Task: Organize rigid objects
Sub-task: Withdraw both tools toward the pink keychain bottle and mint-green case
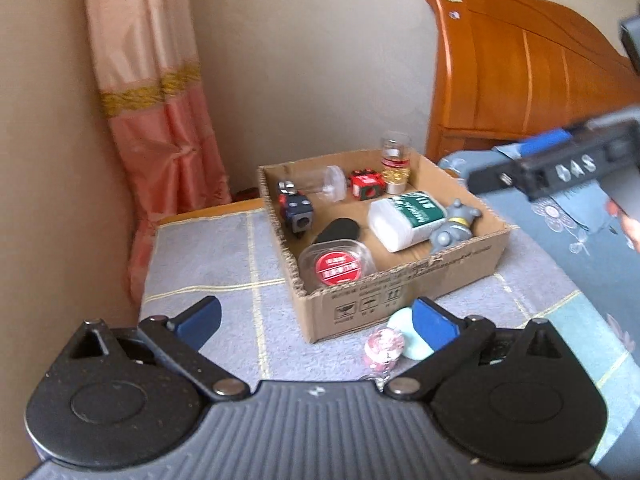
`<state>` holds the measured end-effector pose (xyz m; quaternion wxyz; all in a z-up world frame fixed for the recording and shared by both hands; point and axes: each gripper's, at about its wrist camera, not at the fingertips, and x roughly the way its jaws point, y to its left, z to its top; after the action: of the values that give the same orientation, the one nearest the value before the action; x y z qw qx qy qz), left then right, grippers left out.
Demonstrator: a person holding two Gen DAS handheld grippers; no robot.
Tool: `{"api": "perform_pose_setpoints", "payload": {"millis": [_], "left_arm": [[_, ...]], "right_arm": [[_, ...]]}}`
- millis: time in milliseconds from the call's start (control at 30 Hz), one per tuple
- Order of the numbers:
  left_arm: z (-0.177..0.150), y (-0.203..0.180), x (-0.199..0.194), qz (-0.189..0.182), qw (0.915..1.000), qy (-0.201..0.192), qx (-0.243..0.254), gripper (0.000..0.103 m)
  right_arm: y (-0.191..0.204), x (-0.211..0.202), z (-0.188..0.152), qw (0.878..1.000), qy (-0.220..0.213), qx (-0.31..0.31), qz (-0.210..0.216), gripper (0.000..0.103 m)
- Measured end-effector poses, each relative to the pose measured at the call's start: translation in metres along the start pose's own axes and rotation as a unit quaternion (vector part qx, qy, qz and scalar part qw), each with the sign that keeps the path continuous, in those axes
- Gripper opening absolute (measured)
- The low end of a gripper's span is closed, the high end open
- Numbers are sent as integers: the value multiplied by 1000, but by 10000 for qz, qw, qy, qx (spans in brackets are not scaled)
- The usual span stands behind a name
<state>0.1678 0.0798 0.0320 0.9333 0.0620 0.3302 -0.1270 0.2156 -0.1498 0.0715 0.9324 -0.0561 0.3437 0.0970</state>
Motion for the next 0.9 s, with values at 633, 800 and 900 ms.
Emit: {"api": "perform_pose_setpoints", "payload": {"millis": [633,800,900], "left_arm": [[-78,11,3,982,9932,136,-609,101],[-78,10,11,856,9946,220,-545,101],[-77,8,14,730,9959,195,-502,101]], "right_arm": [[40,74,-111,9918,910,887,102,103],[54,89,-122,9937,944,572,-198,103],[56,95,-121,9949,866,454,-263,103]]}}
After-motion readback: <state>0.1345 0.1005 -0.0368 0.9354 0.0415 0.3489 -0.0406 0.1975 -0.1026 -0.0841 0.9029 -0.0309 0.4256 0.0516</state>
